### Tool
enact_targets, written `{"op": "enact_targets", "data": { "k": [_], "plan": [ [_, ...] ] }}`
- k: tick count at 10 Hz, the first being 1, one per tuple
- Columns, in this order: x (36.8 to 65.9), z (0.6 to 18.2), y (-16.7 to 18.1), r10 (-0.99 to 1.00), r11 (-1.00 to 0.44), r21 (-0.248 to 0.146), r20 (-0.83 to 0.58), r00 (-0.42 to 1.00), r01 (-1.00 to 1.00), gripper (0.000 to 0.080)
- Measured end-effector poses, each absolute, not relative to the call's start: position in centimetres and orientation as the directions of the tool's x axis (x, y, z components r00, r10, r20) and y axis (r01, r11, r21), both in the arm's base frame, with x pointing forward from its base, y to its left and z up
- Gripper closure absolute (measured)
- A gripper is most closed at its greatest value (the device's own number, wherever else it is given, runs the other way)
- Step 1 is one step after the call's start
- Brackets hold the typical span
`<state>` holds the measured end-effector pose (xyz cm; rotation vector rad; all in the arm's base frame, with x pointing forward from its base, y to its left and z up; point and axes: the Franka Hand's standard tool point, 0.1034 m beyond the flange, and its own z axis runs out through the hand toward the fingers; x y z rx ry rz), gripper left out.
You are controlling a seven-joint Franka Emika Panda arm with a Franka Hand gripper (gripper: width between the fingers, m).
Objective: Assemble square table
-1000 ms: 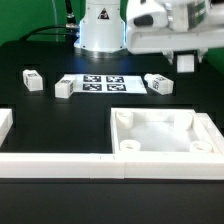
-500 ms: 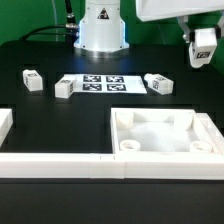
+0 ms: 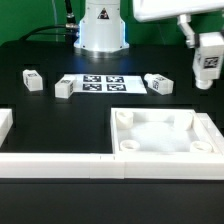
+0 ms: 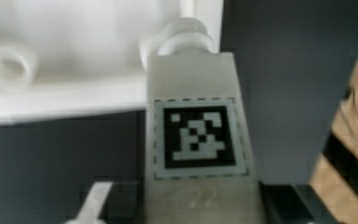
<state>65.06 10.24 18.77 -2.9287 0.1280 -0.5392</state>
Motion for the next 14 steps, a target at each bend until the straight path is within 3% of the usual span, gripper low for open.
{"op": "enact_targets", "data": {
  "k": [1, 4, 5, 8, 10, 13, 14],
  "plan": [
    [65.8, 20.2, 12.8, -0.107, -0.984, -0.174, 0.448, 0.888, -0.031, 0.0509],
    [65.5, 19.7, 13.4, -0.119, -0.982, -0.187, 0.585, 0.802, -0.01, 0.0509],
    [65.5, 19.6, 13.2, -0.106, -0.984, -0.177, 0.584, 0.805, -0.002, 0.0509],
    [67.3, 17.4, 9.8, 0.013, -0.995, -0.066, 0.611, 0.791, 0.068, 0.0509],
    [67.2, 16.3, 9.6, 0.019, -0.996, -0.058, 0.622, 0.783, 0.071, 0.0509],
    [67.1, 16.1, 9.6, 0.02, -0.996, -0.058, 0.621, 0.784, 0.071, 0.0509],
    [67.0, 15.1, 9.4, 0.024, -0.996, -0.052, 0.633, 0.774, 0.072, 0.0509]
  ]
}}
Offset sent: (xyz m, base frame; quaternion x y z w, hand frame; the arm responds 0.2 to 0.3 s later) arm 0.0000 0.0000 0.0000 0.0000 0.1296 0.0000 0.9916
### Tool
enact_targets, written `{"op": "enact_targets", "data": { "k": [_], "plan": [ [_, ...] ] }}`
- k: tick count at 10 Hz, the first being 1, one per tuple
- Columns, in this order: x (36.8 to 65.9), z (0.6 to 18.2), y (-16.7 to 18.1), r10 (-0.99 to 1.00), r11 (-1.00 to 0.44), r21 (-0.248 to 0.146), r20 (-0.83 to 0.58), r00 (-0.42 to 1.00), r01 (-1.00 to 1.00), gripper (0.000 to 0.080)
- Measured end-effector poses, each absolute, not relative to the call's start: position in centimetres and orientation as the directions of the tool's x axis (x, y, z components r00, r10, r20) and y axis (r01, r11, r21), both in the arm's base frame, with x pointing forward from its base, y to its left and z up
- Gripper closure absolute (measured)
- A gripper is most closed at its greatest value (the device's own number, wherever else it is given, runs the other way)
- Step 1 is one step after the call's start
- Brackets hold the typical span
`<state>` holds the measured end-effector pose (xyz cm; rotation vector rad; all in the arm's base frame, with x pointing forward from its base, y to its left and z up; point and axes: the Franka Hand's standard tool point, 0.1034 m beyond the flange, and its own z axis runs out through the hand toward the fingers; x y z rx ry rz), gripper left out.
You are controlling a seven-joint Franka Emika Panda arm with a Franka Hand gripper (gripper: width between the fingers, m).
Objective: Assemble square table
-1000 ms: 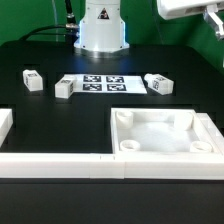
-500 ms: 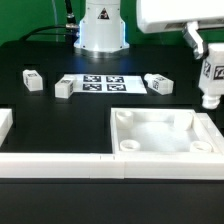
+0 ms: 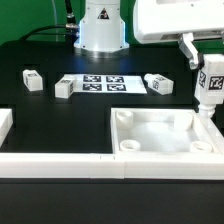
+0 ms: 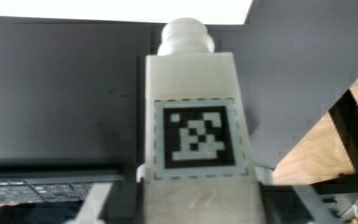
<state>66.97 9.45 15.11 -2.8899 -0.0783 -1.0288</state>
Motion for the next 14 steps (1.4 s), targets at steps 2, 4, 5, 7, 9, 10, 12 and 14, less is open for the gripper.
{"op": "enact_targets", "data": {
  "k": [2, 4, 5, 7, 9, 10, 12, 14],
  "plan": [
    [67.2, 14.2, 9.3, 0.027, -0.996, -0.049, 0.624, 0.781, 0.073, 0.0509],
    [66.9, 12.4, 9.8, 0.03, -0.996, -0.05, 0.607, 0.794, 0.076, 0.0508],
    [66.9, 11.9, 9.9, 0.032, -0.996, -0.05, 0.603, 0.797, 0.077, 0.0508],
    [66.7, 11.2, 10.1, 0.035, -0.996, -0.049, 0.595, 0.803, 0.08, 0.0508],
    [66.6, 10.6, 10.0, 0.035, -0.996, -0.048, 0.588, 0.808, 0.079, 0.0508],
    [66.6, 10.4, 10.0, 0.036, -0.996, -0.048, 0.589, 0.807, 0.079, 0.0508],
    [66.4, 9.4, 10.4, 0.039, -0.995, -0.048, 0.586, 0.809, 0.083, 0.0508],
    [66.2, 8.5, 10.3, 0.032, -0.996, -0.05, 0.582, 0.813, 0.075, 0.0508]
  ]
}}
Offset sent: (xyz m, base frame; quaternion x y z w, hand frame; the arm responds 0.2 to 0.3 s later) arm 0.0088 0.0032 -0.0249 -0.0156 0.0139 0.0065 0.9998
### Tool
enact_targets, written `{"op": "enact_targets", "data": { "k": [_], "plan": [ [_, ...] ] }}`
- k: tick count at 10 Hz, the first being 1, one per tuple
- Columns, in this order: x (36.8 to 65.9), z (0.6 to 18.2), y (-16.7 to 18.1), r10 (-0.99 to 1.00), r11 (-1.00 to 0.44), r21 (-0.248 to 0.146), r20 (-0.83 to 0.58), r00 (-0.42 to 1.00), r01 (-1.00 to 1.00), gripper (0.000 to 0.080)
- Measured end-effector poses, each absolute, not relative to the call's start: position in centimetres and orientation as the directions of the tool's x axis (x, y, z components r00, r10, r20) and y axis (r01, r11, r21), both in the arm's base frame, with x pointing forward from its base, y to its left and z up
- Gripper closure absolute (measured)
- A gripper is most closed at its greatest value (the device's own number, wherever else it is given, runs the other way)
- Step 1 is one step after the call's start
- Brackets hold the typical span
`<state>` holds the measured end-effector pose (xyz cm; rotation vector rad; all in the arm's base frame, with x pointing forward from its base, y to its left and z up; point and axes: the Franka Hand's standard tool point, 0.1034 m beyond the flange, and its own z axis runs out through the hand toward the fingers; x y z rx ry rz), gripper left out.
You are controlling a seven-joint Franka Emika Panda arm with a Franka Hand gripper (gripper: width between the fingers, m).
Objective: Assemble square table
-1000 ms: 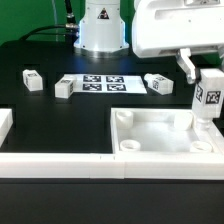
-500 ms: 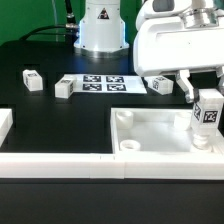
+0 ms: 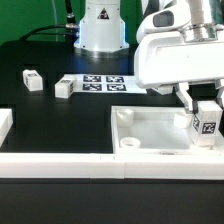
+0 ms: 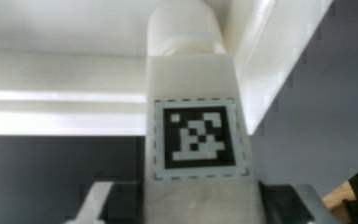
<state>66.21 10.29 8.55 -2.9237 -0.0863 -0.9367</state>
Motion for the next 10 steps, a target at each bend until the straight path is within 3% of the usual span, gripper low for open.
{"op": "enact_targets", "data": {
  "k": [3, 4, 5, 10],
  "plan": [
    [66.23, 8.5, 10.17, 0.036, -0.996, -0.046, 0.586, 0.809, 0.077, 0.0475],
    [66.22, 8.5, 10.17, 0.036, -0.996, -0.045, 0.586, 0.809, 0.078, 0.0301],
    [66.22, 8.5, 10.17, 0.037, -0.996, -0.045, 0.586, 0.809, 0.078, 0.0193],
    [66.22, 8.49, 10.16, 0.037, -0.996, -0.045, 0.586, 0.809, 0.078, 0.015]
  ]
}}
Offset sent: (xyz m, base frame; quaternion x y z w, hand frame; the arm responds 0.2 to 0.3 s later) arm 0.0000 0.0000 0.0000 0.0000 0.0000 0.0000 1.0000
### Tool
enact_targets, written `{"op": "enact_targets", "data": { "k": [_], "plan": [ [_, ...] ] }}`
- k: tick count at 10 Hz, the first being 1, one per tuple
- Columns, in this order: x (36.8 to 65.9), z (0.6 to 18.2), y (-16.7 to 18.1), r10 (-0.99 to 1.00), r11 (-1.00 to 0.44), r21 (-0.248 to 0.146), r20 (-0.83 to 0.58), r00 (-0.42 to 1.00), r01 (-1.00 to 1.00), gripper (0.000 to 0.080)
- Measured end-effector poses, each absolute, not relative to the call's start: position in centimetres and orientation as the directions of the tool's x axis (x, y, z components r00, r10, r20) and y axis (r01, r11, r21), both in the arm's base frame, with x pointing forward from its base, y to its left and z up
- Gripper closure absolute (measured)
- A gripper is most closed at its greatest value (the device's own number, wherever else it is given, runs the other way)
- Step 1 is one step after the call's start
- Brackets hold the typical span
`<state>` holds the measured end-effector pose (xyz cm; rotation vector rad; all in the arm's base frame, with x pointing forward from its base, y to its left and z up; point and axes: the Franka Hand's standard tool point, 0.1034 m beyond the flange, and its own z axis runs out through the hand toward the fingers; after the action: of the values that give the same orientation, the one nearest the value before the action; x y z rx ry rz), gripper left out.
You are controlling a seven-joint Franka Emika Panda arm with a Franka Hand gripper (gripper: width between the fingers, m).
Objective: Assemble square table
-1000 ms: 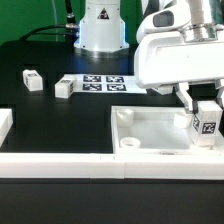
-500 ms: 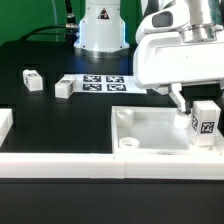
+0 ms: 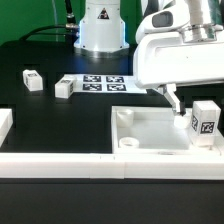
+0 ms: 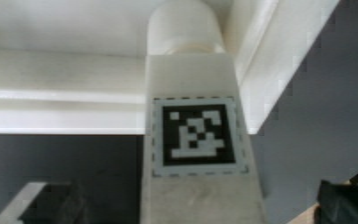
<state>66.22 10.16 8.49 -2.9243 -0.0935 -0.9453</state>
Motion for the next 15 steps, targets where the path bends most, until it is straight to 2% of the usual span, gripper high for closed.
{"op": "enact_targets", "data": {
  "k": [2, 4, 6, 12, 13, 15],
  "plan": [
    [66.2, 8.4, 10.0, 0.038, -0.996, -0.046, 0.565, 0.824, 0.077, 0.015],
    [67.2, 9.6, 9.7, 0.033, -0.996, -0.053, 0.517, 0.855, 0.071, 0.015],
    [67.4, 9.5, 10.3, 0.023, -0.996, -0.071, 0.447, 0.894, 0.062, 0.015],
    [65.9, 7.8, 10.3, 0.056, -0.993, -0.101, 0.056, 0.997, 0.062, 0.015],
    [67.0, 7.9, 9.9, 0.043, -0.994, -0.102, 0.06, 0.997, 0.049, 0.015],
    [67.1, 7.8, 9.8, 0.032, -0.994, -0.102, 0.068, 0.997, 0.039, 0.015]
  ]
}}
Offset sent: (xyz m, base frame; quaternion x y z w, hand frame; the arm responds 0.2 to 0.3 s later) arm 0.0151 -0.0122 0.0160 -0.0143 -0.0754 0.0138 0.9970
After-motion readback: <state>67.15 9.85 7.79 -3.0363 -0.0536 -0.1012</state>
